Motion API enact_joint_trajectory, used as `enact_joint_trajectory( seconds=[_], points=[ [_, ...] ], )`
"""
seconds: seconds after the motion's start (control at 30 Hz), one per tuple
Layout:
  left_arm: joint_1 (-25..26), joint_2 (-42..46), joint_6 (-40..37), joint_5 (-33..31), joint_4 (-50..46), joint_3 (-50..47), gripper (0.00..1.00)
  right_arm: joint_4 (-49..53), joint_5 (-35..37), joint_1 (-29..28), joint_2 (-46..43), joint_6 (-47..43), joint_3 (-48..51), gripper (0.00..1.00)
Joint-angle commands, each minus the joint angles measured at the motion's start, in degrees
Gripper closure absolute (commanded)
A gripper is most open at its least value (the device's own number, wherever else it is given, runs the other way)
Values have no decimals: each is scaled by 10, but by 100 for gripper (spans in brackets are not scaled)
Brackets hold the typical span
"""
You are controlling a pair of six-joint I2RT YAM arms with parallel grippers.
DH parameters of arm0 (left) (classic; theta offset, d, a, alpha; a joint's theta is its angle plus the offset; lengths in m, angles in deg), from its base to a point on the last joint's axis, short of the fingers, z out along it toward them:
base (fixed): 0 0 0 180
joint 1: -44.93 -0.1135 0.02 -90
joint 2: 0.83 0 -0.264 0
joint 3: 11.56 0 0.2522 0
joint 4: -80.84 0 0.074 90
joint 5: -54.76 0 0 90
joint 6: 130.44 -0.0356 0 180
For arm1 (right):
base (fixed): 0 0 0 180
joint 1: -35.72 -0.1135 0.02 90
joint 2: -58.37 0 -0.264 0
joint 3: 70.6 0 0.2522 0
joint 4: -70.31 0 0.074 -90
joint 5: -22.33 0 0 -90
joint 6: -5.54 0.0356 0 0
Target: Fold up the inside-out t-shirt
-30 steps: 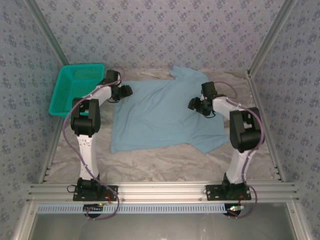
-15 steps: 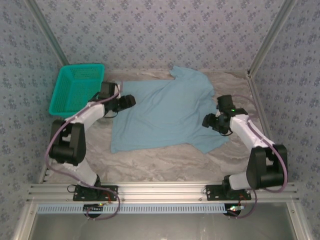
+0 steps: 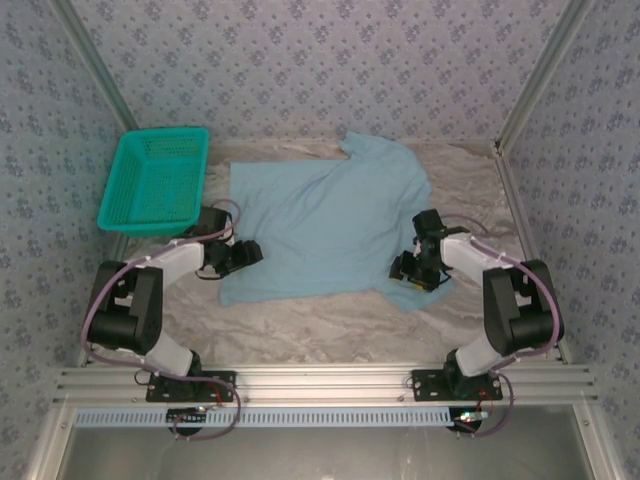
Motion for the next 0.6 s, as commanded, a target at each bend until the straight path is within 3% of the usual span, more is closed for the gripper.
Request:
enact_joint_trajectory(
  seconds=[0.0,0.23,0.47,0.57],
  points=[
    [0,-27,-8,-25,-1,21,33,29,-29,-31,-32,47,18,39],
    [12,19,-1,-26,-14,31,33,126,66,34,-117,6,-31,35],
    [15,91,12,-25,-24,20,33,151,135,158,-217,49,44,38],
    [18,102,16,-23,-20,16,33,146,128,193,-222,78,77,41]
  ],
)
